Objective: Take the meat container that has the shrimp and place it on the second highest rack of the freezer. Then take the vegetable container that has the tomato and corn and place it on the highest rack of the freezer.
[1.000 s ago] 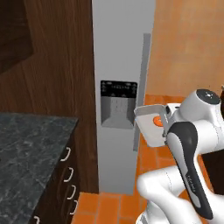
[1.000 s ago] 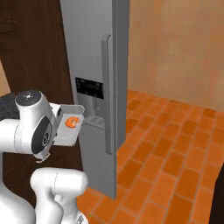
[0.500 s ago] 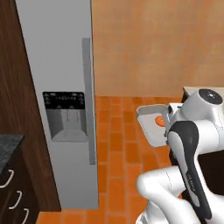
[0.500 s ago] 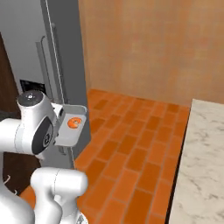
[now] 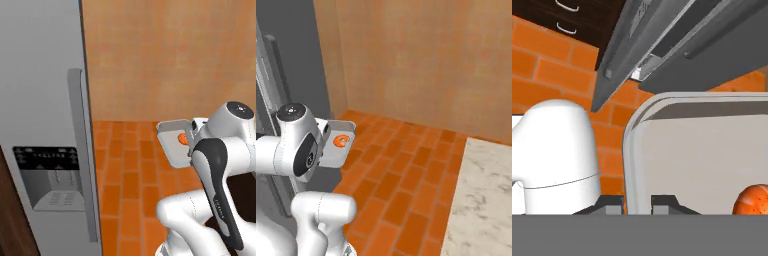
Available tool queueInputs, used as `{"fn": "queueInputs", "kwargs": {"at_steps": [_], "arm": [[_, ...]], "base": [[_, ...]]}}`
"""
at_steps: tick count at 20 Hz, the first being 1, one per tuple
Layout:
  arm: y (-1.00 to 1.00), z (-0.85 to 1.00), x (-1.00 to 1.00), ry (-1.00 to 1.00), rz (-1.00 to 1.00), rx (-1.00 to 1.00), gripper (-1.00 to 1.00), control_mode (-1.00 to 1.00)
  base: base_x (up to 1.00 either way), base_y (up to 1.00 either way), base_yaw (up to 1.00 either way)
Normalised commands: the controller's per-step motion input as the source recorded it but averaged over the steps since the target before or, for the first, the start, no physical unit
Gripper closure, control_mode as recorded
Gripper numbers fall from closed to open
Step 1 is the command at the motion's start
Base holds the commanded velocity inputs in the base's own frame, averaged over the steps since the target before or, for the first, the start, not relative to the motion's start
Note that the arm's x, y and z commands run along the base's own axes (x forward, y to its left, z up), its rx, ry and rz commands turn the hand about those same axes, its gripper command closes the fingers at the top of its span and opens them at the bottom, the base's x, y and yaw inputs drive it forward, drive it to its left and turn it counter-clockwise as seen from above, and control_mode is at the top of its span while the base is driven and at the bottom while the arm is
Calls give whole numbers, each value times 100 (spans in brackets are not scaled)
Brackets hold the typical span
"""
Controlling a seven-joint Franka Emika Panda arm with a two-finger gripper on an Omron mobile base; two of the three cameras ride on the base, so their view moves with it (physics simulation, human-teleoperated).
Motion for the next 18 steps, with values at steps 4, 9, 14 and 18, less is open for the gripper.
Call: {"fn": "queueInputs", "kwargs": {"at_steps": [4,9,14,18], "arm": [[0,0,0,0,0,0,100,100],[0,0,0,0,0,0,100,100],[0,0,0,0,0,0,100,100],[0,0,0,0,0,0,100,100]], "base": [[100,-31,7],[100,-23,47],[69,-20,78],[28,-13,96]]}}
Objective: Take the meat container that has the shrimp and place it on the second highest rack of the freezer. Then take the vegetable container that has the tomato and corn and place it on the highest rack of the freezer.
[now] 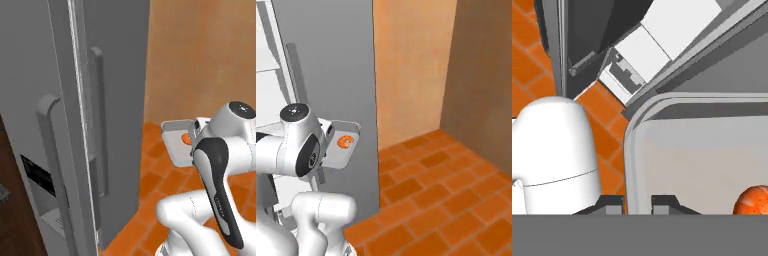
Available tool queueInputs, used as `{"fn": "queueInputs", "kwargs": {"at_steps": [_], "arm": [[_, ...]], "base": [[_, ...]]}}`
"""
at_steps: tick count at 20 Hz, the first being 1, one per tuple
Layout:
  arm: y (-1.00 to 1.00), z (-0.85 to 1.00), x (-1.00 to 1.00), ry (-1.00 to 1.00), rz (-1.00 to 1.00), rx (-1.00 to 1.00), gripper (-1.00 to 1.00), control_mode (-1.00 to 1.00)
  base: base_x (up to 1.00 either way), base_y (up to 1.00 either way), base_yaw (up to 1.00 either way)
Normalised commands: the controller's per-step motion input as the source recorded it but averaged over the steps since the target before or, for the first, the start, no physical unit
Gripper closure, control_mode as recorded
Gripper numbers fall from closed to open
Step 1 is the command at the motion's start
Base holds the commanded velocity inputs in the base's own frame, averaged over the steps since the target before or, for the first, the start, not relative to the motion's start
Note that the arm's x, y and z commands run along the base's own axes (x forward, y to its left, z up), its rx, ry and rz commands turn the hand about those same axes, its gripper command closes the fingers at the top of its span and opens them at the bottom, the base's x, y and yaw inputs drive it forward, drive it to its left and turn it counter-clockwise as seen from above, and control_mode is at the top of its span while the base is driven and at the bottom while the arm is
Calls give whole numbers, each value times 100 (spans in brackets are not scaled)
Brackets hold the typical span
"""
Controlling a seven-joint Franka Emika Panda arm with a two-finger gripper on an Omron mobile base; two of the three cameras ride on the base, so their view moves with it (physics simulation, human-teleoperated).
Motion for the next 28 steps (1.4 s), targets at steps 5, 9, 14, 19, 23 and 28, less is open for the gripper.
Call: {"fn": "queueInputs", "kwargs": {"at_steps": [5,9,14,19,23,28], "arm": [[0,0,0,0,0,0,100,100],[0,0,0,0,0,0,100,100],[0,0,0,0,0,0,100,100],[0,0,0,0,0,0,100,100],[0,0,0,0,0,0,100,100],[0,0,0,0,0,0,100,100]], "base": [[26,-26,95],[14,-72,78],[15,-60,70],[36,-6,33],[34,0,0],[25,9,0]]}}
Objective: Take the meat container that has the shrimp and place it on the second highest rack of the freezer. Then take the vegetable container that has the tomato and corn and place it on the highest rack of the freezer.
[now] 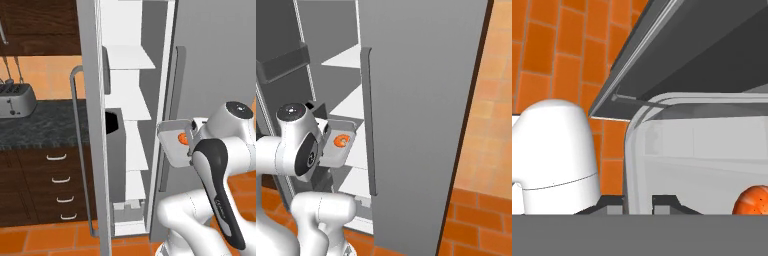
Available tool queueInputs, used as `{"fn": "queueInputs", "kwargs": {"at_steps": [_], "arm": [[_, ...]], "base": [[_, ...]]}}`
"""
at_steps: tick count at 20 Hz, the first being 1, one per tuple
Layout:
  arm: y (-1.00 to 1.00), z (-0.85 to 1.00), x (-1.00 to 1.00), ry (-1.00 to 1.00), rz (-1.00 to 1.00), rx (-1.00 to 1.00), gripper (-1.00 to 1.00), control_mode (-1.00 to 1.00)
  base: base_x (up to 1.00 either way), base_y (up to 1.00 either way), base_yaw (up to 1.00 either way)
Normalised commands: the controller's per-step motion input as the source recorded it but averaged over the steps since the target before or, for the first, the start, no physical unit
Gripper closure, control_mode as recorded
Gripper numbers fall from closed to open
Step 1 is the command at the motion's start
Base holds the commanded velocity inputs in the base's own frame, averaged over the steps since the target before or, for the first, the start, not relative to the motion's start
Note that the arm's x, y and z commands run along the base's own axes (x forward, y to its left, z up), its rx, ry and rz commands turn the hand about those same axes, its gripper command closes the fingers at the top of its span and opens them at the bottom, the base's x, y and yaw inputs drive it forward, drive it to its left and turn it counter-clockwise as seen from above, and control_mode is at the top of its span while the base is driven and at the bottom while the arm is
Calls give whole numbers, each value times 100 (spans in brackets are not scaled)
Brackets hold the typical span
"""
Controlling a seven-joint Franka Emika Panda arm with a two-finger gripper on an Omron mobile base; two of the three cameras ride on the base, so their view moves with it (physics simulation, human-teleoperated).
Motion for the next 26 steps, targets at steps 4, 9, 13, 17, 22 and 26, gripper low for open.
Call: {"fn": "queueInputs", "kwargs": {"at_steps": [4,9,13,17,22,26], "arm": [[0,0,0,0,0,0,100,100],[0,0,0,0,0,0,100,100],[0,0,0,0,0,0,100,100],[0,0,0,0,0,0,100,100],[0,-4,9,0,2,0,100,-100],[-7,-16,47,0,11,0,100,-100]], "base": [[32,19,2],[44,23,7],[38,4,22],[33,0,19],[28,0,12],[0,0,0]]}}
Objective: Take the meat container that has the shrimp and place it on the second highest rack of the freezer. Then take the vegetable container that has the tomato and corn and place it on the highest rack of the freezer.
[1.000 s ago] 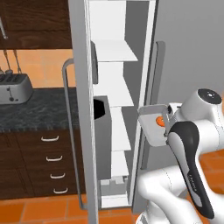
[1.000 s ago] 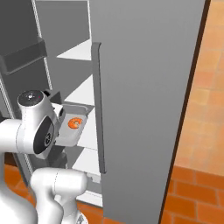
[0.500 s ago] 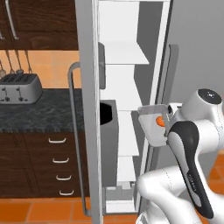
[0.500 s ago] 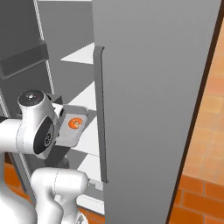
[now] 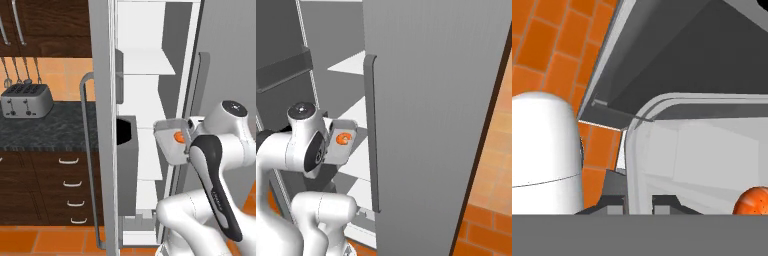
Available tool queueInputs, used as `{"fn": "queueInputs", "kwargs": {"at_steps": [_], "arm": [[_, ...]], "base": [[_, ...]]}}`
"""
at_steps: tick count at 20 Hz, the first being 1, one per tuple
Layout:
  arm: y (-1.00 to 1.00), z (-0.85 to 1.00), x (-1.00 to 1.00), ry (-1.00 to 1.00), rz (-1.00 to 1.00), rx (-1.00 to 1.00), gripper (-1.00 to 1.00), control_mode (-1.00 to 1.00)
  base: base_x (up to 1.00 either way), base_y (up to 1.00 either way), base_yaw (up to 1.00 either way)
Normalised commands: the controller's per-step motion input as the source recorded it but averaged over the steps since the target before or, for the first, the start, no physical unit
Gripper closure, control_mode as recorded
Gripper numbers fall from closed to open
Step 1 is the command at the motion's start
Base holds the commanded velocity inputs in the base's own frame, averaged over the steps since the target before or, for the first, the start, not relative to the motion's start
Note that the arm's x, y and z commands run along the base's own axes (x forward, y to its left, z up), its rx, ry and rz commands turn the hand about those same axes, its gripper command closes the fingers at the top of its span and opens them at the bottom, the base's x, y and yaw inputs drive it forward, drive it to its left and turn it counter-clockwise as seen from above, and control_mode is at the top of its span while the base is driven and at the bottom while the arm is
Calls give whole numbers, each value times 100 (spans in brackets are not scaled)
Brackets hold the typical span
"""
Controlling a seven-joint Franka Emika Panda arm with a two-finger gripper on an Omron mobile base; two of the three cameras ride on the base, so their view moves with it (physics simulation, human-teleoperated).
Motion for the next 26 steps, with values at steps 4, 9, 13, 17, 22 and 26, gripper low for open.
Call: {"fn": "queueInputs", "kwargs": {"at_steps": [4,9,13,17,22,26], "arm": [[-1,-14,57,0,5,0,100,-100],[0,-1,37,0,1,0,100,-100],[0,0,44,0,0,0,100,-100],[0,-4,46,0,0,0,100,-100],[0,-14,45,0,0,-3,100,-100],[0,-5,47,0,0,-1,100,-100]], "base": [[0,0,0],[0,0,0],[0,0,0],[0,0,0],[0,0,0],[0,0,0]]}}
